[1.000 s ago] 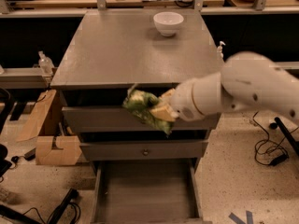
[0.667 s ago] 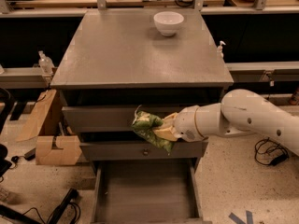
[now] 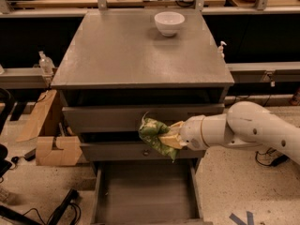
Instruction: Place green jalapeno chip bag into bottom drawer
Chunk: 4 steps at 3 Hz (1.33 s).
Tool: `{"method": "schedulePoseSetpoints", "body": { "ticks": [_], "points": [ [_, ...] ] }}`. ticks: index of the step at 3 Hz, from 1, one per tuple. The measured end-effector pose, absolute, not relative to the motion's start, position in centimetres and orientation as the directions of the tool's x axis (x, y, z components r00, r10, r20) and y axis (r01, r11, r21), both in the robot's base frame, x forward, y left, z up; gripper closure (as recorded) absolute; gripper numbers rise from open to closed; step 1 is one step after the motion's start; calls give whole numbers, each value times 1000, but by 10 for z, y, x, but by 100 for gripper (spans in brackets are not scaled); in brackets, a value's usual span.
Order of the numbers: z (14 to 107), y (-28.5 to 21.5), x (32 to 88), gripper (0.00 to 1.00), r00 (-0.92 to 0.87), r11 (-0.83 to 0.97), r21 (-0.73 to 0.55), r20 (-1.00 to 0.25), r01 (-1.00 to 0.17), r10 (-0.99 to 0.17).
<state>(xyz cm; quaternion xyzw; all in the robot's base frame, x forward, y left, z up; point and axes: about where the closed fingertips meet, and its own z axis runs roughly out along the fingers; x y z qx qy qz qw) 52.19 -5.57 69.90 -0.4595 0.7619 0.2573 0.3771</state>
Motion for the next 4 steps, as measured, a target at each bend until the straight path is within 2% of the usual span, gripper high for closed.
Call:
{"method": "schedulePoseSetpoints", "body": {
  "ticks": [2, 3, 4],
  "points": [
    [575, -116, 478, 100, -406, 529, 158, -824, -834, -394],
    [484, -126, 478, 100, -433, 532, 169, -797, -829, -421],
    [427, -115, 480, 100, -457, 511, 190, -755, -838, -470]
  ]
}}
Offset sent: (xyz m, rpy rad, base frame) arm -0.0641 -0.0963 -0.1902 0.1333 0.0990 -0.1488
